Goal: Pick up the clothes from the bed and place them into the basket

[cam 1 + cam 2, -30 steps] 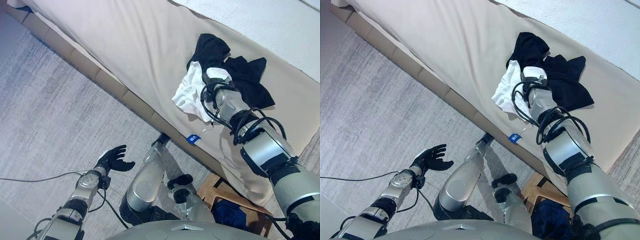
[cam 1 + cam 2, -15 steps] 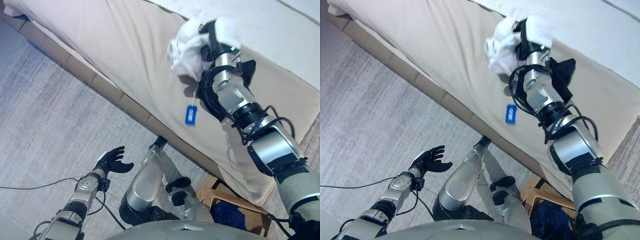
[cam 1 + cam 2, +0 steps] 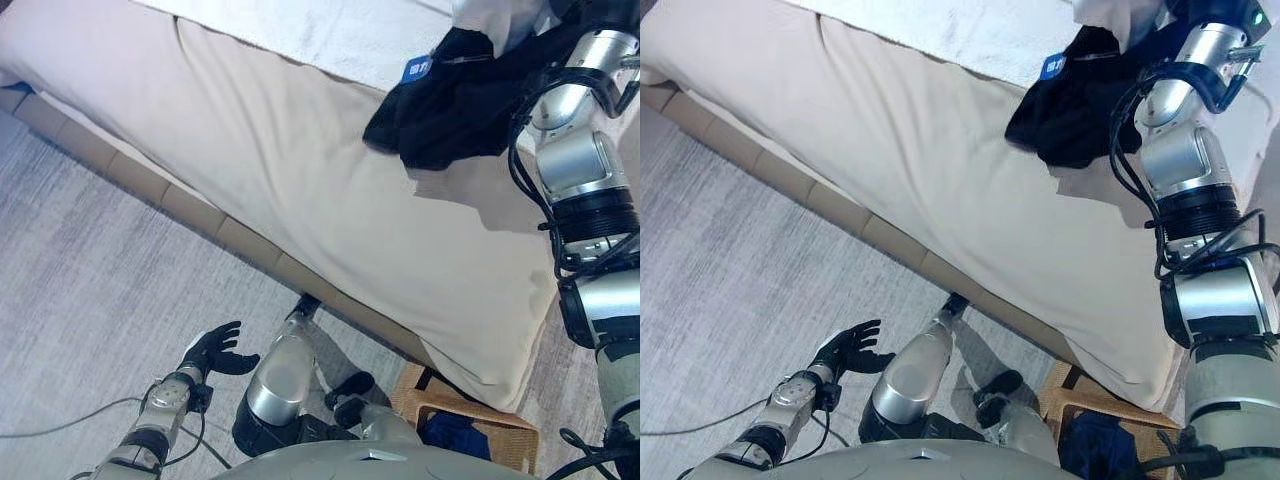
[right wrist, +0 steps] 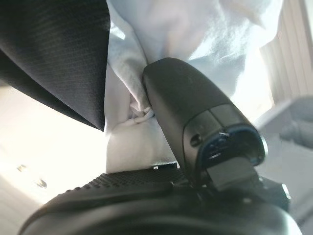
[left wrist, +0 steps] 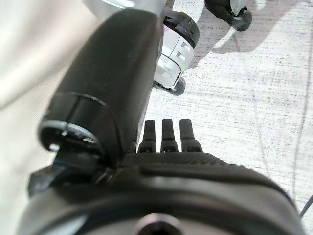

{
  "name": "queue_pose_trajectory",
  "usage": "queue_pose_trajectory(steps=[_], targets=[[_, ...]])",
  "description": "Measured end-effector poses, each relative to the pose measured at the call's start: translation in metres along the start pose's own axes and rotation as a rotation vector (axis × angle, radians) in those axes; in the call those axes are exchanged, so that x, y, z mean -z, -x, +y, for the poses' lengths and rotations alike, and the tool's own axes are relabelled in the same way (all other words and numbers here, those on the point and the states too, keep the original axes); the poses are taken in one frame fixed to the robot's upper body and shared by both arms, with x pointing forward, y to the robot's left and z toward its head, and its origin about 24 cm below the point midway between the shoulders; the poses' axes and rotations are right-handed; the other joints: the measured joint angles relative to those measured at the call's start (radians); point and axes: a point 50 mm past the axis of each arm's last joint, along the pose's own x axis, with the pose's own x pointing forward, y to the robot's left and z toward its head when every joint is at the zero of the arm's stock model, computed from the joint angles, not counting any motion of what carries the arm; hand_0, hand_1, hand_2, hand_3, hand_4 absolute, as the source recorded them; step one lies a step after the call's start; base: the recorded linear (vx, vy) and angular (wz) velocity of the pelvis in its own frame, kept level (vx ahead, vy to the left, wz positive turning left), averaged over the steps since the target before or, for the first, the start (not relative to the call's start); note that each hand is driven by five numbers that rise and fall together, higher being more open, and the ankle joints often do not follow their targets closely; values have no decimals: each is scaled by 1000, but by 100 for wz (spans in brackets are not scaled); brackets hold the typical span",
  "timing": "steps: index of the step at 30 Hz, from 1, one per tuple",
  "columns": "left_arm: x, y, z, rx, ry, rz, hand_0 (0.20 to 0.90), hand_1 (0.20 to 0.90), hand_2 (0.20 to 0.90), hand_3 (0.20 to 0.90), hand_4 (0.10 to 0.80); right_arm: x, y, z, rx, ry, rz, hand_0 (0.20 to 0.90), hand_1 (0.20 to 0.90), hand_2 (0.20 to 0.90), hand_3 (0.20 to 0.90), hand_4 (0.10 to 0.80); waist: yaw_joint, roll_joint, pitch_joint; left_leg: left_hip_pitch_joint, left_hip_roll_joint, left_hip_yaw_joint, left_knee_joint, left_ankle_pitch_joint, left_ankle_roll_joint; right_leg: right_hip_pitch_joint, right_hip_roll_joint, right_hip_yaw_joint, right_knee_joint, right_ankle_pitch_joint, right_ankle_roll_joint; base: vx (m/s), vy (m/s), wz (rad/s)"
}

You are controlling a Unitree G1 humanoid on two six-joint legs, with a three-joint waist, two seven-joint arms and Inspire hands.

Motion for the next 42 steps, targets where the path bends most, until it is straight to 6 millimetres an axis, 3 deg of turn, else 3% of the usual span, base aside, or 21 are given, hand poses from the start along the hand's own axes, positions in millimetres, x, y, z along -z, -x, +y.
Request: queue_pose_trajectory(steps=[4, 5, 6, 10, 15, 16, 20, 39, 40, 41, 42], targets=[[5, 0, 0, -1, 0, 38, 900, 900, 900, 900, 800, 5, 7, 8, -117, -22, 22, 300, 300, 300, 200, 100, -28, -19, -31, 22, 5, 9, 2, -11, 0, 23, 4, 6, -6, 0, 0, 87, 11, -9], [7, 1, -1, 1, 1, 48, 900, 900, 900, 900, 800, 10, 12, 12, -164, -9, 32, 392, 392, 392, 307, 207, -30, -26, -48, 22, 5, 10, 3, -14, 0, 23, 4, 6, -6, 0, 0, 68, -15, -2], [10, 2, -1, 6, -6, 59, 900, 900, 900, 900, 800, 18, 20, 19, -239, 13, 48, 900, 900, 900, 900, 800, -32, -34, -72, 22, 4, 10, 3, -16, 0, 24, 3, 6, -9, 0, 0, 58, -15, 0], [16, 4, -3, 26, -27, 88, 900, 900, 900, 900, 800, 50, 49, 49, -541, 140, 126, 900, 900, 900, 900, 800, -28, -45, -143, 21, 1, 10, 4, -16, 0, 30, 4, 4, -19, 0, 0, 11, -4, 0], [23, 6, -4, 32, -31, 113, 900, 900, 900, 900, 800, 77, 86, 71, -783, 193, 236, 900, 900, 900, 900, 800, -19, -44, -156, 12, 8, 5, 18, -20, -6, 29, 15, 3, -20, -1, -1, -15, -8, 1], [25, 7, -3, 31, -31, 122, 900, 900, 900, 900, 800, 79, 91, 74, -812, 192, 247, 300, 300, 300, 200, 100, -18, -44, -156, 10, 9, 3, 18, -22, -7, 28, 16, 2, -20, -1, -1, -53, -16, 3], [31, 10, -2, 27, -33, 138, 900, 900, 900, 900, 800, 77, 104, 84, -887, 216, 230, 300, 300, 300, 200, 100, -17, -44, -156, -16, 12, 1, 24, -22, -9, 5, 19, 1, -20, -1, -1, -80, -14, 3], [32, 11, 2, 21, -42, 138, 900, 900, 900, 900, 800, 75, 103, 84, -892, 270, 181, 300, 300, 300, 200, 100, 6, -45, -156, -32, 6, -1, 35, -22, -9, -5, 17, 0, -18, 1, -2, 9, 16, 0], [32, 11, 2, 21, -42, 138, 900, 900, 900, 900, 800, 75, 103, 84, -899, 276, 177, 446, 446, 446, 370, 270, 6, -45, -156, -32, 6, -1, 36, -22, -8, -5, 17, 0, -18, 1, -2, 0, 0, 0], [32, 11, 2, 21, -42, 138, 900, 900, 900, 900, 800, 75, 103, 84, -905, 278, 175, 900, 900, 900, 900, 800, 6, -45, -156, -32, 7, -1, 36, -22, -8, -5, 17, 0, -18, 1, -2, 0, 0, 0], [31, 11, 2, 21, -42, 138, 900, 900, 900, 900, 800, 75, 104, 85, -934, 288, 171, 900, 900, 900, 900, 800, 8, -45, -156, -33, 7, -1, 36, -22, -8, -5, 17, 0, -17, 1, -2, -39, 9, 1]])
